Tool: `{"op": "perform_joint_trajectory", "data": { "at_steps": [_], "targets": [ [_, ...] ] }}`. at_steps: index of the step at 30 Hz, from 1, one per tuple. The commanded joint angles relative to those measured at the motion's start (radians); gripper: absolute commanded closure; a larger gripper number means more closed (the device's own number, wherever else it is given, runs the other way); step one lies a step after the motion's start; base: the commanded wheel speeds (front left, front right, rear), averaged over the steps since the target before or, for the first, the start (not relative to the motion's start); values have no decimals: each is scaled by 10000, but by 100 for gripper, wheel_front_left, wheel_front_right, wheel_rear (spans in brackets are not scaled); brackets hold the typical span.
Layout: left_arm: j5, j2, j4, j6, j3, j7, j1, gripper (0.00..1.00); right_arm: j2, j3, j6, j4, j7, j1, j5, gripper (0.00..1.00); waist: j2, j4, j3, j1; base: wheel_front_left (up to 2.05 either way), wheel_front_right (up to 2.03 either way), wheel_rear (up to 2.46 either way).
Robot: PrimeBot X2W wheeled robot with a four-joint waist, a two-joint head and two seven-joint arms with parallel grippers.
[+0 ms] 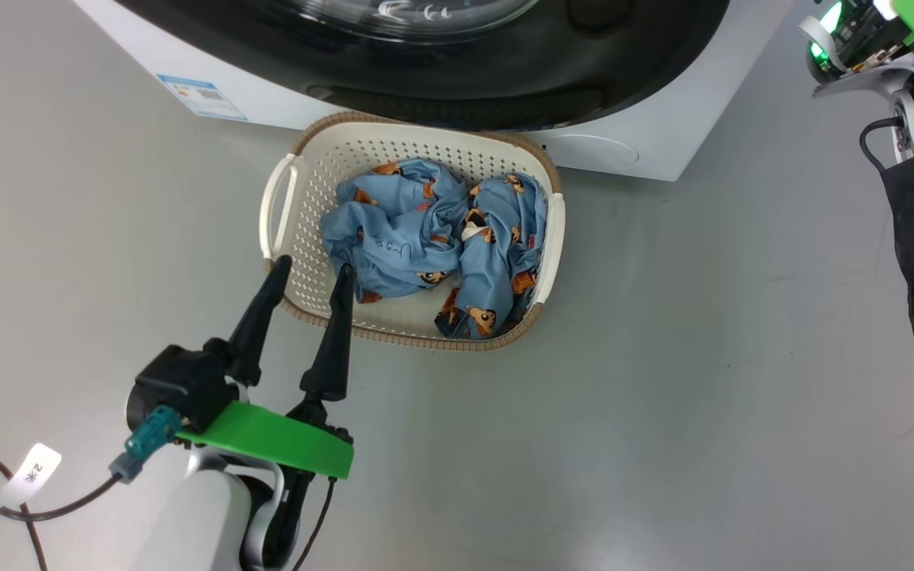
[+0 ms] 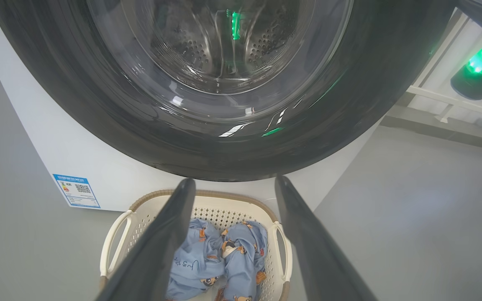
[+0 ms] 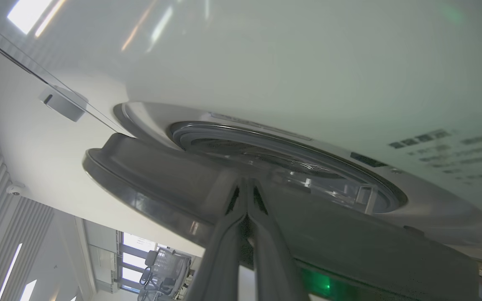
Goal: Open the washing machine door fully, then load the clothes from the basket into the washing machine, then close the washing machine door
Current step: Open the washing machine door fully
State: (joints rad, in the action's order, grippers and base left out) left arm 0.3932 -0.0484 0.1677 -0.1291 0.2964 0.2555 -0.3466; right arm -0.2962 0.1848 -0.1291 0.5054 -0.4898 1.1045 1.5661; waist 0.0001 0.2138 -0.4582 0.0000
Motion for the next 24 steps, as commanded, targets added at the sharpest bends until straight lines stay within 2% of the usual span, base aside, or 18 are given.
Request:
{"op": "perform_joint_trajectory", "data": {
  "at_steps": [1, 12, 24],
  "targets": [
    [30, -217, -245, -16, -276, 63, 108, 0, 294, 271, -16, -244, -61, -145, -96, 100, -1, 39, -12, 0, 0, 0, 0],
    [60, -210, -295, -16, -287, 63, 80, 0, 304, 320, -16, -241, 201, 60, -196, 100, -1, 185, -113, 0, 0, 0, 0],
    [23, -182, -275, -16, -394, 63, 205, 0, 316, 583, -16, -427, -207, -352, 0, 100, -1, 123, 221, 0, 0, 0, 0]
  ]
}}
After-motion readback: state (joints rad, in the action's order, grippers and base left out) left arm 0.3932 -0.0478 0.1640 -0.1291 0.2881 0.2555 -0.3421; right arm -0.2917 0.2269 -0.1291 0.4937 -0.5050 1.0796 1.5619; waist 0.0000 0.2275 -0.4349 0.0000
